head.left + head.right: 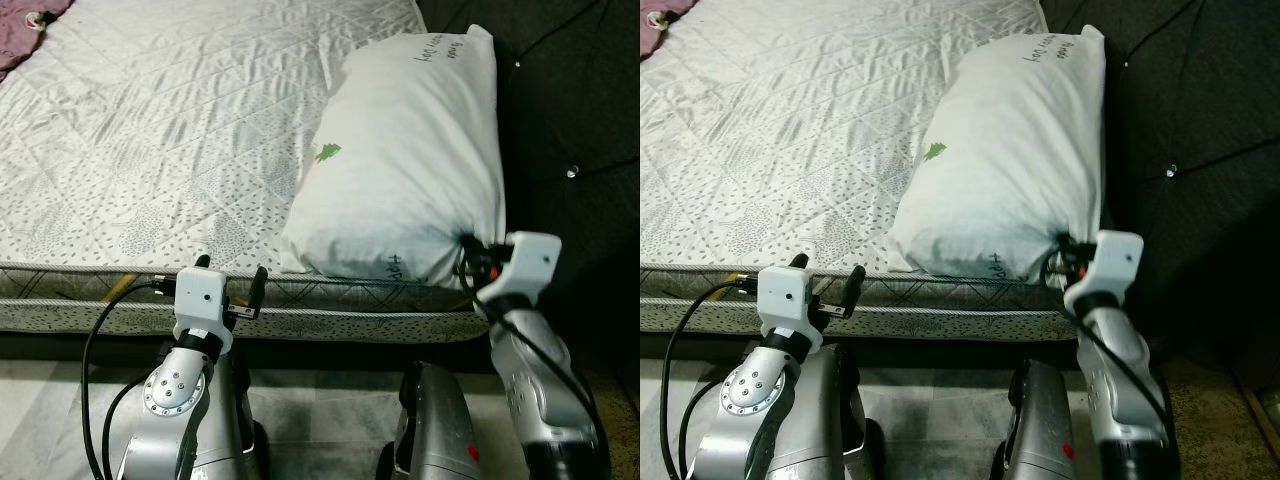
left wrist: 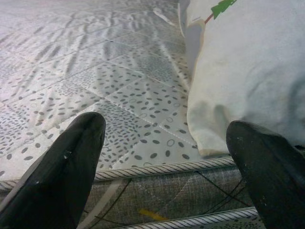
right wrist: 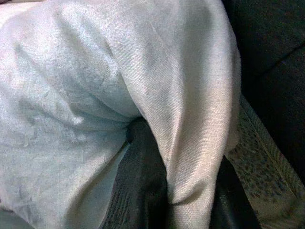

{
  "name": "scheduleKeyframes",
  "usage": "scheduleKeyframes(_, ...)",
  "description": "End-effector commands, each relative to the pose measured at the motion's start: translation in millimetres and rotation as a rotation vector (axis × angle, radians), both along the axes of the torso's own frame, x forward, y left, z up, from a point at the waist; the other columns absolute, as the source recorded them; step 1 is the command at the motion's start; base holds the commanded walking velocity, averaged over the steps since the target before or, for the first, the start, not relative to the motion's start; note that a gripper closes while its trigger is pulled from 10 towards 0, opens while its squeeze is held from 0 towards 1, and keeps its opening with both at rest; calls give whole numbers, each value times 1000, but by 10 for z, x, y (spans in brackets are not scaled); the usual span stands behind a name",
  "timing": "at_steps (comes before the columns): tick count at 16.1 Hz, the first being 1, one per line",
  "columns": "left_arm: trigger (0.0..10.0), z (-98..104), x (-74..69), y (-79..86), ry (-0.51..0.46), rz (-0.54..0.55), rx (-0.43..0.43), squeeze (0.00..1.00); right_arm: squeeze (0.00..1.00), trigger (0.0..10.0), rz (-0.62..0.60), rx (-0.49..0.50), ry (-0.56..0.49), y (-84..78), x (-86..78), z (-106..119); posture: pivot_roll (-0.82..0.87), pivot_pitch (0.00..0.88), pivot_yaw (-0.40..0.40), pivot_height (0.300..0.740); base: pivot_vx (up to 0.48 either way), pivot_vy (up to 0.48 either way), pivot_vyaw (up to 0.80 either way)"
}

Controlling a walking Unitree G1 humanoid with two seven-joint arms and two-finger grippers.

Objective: Clean up the room

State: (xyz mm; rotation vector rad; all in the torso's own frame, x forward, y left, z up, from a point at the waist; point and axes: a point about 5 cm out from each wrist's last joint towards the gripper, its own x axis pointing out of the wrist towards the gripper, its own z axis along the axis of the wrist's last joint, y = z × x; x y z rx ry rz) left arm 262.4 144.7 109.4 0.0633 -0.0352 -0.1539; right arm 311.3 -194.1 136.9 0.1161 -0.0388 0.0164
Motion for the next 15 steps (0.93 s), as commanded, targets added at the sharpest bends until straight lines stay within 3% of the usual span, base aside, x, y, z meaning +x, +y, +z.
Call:
scheduleKeyframes(1,10000,-31,-21,-11,13,-2,9,0,0,0,51,9,12,73,151,78,15,124,-20,515,0,0,0)
scheduleKeyframes(2,10000,-30,-20,-5,13,1,10,0,0,0,68,5,8,60,262,157,17,125,-21,515,0,0,0)
scheduleKeyframes(4,10000,-28,-18,29,14,15,9,0,0,0,-27,-40,-29,-239,565,443,28,123,-28,515,0,0,0)
scheduleKeyframes(7,10000,-36,-14,67,18,39,6,0,0,0,-146,-49,-50,-621,728,733,36,119,-33,515,0,0,0)
scheduleKeyframes(12,10000,-29,6,54,15,43,8,0,0,0,-368,-148,-42,-1218,688,1037,33,114,-25,515,0,0,0)
scheduleKeyframes(15,10000,-25,14,59,13,47,10,0,0,0,-408,-133,-22,-1354,625,981,33,114,-27,515,0,0,0)
